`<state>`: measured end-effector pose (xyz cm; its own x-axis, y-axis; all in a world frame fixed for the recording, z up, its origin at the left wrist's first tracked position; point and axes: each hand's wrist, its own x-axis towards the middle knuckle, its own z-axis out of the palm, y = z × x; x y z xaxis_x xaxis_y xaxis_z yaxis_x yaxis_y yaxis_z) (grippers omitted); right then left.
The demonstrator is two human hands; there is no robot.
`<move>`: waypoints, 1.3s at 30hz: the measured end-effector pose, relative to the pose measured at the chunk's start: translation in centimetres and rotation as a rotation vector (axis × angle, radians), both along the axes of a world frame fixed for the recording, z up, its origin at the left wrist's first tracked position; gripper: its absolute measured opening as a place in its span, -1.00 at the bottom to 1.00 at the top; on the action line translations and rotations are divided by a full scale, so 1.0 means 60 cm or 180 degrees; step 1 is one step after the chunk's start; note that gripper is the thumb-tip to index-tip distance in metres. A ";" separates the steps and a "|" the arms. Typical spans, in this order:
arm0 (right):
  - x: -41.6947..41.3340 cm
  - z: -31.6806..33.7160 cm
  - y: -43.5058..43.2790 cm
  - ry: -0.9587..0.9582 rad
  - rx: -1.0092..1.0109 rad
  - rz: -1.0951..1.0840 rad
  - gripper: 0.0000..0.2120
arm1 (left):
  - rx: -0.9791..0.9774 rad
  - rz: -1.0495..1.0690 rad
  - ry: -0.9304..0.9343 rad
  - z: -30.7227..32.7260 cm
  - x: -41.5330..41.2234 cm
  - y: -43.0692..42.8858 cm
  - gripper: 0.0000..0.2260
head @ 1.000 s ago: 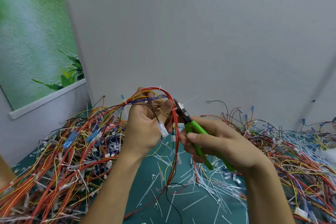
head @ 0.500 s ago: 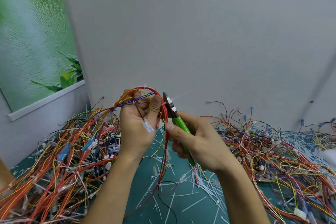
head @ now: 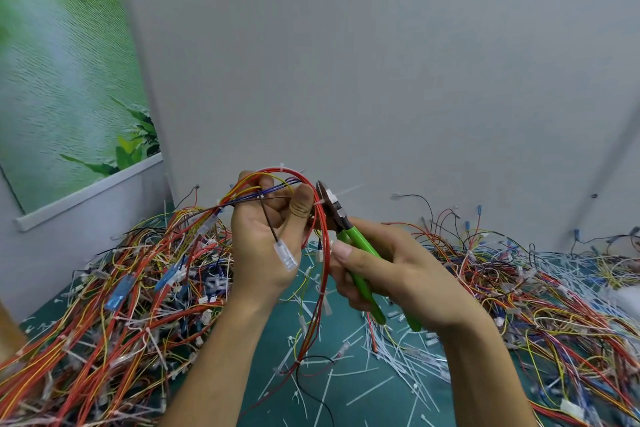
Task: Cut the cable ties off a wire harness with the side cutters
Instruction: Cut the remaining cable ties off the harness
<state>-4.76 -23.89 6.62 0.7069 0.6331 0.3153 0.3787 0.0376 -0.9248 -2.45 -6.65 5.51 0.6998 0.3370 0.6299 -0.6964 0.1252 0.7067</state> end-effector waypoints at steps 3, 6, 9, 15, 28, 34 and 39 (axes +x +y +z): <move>-0.003 0.002 -0.006 -0.0054 -0.0081 0.0088 -0.88 | 0.0186 0.0052 -0.0159 0.002 -0.006 0.008 -0.50; -0.002 0.002 -0.006 -0.0102 -0.0109 0.0009 -0.87 | 0.0296 -0.0023 -0.0169 0.006 -0.006 0.014 -0.44; -0.001 0.001 -0.003 -0.0171 -0.0127 -0.0082 -0.86 | 0.0409 -0.0060 -0.0167 0.003 -0.006 0.017 -0.49; 0.002 -0.005 0.006 -0.0286 -0.0070 -0.0232 -0.90 | 0.0219 -0.0284 -0.0092 -0.004 0.001 0.015 -0.56; 0.034 -0.001 -0.052 0.0473 0.1825 -0.1134 -0.90 | -0.1134 -0.2444 0.0109 0.008 -0.020 0.028 -0.77; 0.004 0.007 -0.049 -0.0061 0.0804 -0.0759 -0.83 | -0.1189 -0.2681 0.0201 0.008 -0.023 0.022 -0.63; -0.011 0.017 -0.033 -0.0283 0.0263 -0.0606 -0.78 | -0.1096 -0.2265 0.0400 0.011 -0.013 0.013 -0.75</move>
